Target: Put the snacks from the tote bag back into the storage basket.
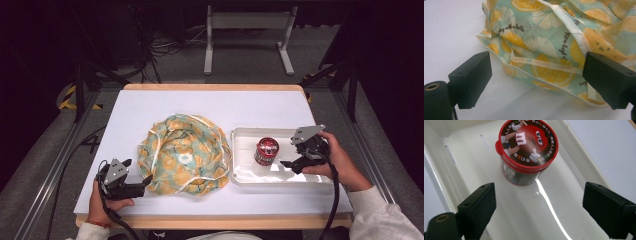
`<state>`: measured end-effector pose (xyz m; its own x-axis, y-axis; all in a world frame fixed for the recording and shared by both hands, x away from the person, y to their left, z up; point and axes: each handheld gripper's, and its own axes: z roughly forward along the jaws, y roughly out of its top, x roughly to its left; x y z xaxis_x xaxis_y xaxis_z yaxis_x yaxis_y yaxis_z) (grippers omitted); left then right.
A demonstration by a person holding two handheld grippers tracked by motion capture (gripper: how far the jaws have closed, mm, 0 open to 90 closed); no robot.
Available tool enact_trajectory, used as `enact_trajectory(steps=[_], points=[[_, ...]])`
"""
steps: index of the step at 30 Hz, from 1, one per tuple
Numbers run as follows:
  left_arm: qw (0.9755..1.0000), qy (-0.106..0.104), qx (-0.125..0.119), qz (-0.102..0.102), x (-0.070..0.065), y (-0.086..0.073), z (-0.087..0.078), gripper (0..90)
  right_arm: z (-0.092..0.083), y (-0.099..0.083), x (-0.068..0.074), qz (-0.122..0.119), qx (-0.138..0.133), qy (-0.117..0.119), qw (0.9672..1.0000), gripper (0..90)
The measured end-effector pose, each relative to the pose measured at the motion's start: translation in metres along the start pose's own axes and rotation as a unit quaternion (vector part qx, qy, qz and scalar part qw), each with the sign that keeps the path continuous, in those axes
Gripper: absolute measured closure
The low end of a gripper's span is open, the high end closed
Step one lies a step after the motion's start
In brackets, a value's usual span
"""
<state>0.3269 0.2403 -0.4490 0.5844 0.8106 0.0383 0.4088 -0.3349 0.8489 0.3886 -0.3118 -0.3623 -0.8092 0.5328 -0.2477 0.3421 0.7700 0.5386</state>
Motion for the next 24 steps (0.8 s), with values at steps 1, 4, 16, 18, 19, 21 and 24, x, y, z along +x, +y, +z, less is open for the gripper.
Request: enact_trajectory(steps=[1,4,16,18,19,21,24], points=[[1.0,0.0,0.0,0.001,0.0,0.0,0.0,9.5,0.0,-0.002,0.001,0.004,-0.002,-0.005,1.0,10.1],[1.0,-0.001,0.0,0.0,0.0,0.0,0.0,9.4,0.0,-0.009,0.002,0.013,-0.008,-0.009,0.9998,8.9],[1.0,-0.004,0.002,-0.002,0.0,-0.001,0.001,9.5,-0.001,-0.036,0.01,0.032,-0.05,-0.029,0.9978,9.0],[1.0,-0.004,0.003,-0.001,0.0,-0.001,0.001,9.5,-0.002,-0.04,0.011,0.038,-0.059,-0.037,0.9969,9.8],[1.0,-0.004,0.003,0.0,0.0,-0.001,0.001,9.5,-0.003,-0.043,0.011,0.048,-0.061,-0.03,0.9965,9.9],[1.0,-0.004,0.002,-0.003,0.001,-0.001,0.001,9.5,-0.006,-0.048,0.011,0.063,-0.081,-0.026,0.9944,9.6],[1.0,-0.006,0.001,-0.003,0.001,-0.001,0.001,9.5,-0.008,-0.054,0.011,0.073,-0.093,-0.029,0.9926,9.1]])
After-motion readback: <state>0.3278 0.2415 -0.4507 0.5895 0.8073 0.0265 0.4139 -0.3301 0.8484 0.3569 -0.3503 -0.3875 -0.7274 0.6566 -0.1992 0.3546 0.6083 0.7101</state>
